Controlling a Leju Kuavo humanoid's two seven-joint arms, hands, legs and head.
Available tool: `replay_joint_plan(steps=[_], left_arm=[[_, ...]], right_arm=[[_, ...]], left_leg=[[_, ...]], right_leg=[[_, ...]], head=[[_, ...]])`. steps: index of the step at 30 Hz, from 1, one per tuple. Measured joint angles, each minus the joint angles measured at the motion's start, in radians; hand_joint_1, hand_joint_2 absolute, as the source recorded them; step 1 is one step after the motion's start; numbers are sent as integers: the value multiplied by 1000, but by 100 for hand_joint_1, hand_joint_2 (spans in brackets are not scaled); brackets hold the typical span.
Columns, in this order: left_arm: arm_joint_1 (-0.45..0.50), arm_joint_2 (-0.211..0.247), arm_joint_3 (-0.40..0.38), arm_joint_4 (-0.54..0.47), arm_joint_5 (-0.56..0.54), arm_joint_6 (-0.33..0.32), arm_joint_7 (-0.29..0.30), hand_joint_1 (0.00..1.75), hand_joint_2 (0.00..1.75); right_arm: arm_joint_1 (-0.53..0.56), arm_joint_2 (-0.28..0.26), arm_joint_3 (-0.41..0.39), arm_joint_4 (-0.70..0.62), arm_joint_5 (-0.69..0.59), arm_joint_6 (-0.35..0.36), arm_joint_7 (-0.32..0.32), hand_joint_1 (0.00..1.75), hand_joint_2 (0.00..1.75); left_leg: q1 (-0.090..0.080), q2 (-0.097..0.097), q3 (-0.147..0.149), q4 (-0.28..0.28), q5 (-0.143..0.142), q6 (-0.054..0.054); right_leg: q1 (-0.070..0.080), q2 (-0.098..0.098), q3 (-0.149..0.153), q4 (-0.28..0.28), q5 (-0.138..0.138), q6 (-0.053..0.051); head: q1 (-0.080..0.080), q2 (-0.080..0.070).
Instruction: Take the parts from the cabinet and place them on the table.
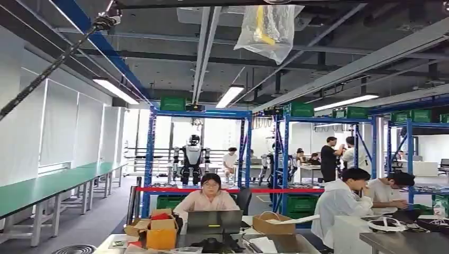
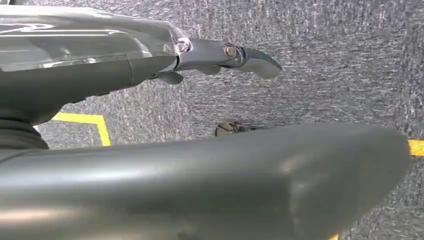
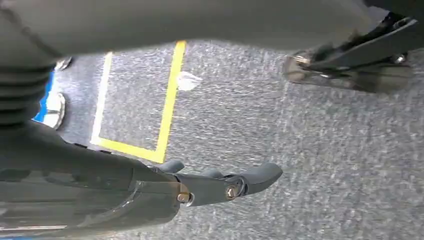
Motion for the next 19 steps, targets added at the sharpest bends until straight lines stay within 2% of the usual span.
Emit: replay_joint_plan(steps=[1, 2, 3, 11, 12, 13, 14, 19], left_arm=[[-1, 0, 0, 0, 0, 0, 0, 0, 175], [-2, 3, 0, -1, 0, -1, 0, 0, 175], [-4, 3, 0, -1, 0, -1, 0, 0, 175], [-5, 3, 0, -1, 0, -3, -3, 0, 175], [-5, 3, 0, -1, 0, -3, -5, 0, 175], [-5, 3, 0, -1, 0, -3, -7, 0, 175], [-5, 3, 0, -1, 0, -3, -8, 0, 175], [-5, 3, 0, -1, 0, -2, -9, 0, 175]], right_arm=[[0, -1, -2, 0, 1, 2, 6, 0, 175], [0, 0, -4, 1, 2, 4, 12, 0, 175], [-3, -1, -7, 1, 1, 5, 14, 0, 175], [0, -1, -21, 1, 3, 20, 10, 0, 175], [0, -1, -23, 1, 4, 21, 9, 0, 0], [0, -1, -23, 1, 5, 22, 8, 0, 0], [0, -1, -23, 1, 6, 22, 7, 0, 175], [0, -2, -25, 1, 11, 24, 1, 0, 175]], left_leg=[[-6, 0, 0, 1, -2, -3], [-14, -1, -5, 9, -6, -7], [-17, -3, -11, 11, -5, -7], [-5, -3, -13, 6, 1, -15], [-4, -3, -14, 6, 1, -16], [-4, -3, -14, 6, 2, -18], [-4, -3, -14, 6, 2, -19], [-4, -3, -15, 6, 3, -20]], right_leg=[[-7, 0, 38, -89, 39, 7], [-7, 3, 48, -119, 24, 24], [-9, 5, 43, -119, 21, -5], [6, 5, 38, -119, 23, -17], [6, 5, 38, -119, 23, -19], [7, 5, 38, -119, 23, -19], [7, 5, 38, -118, 23, -19], [7, 5, 38, -118, 24, -21]], head=[[0, 0], [0, 0], [1, 0], [1, 0], [1, 0], [0, 0], [1, 0], [1, 0]])
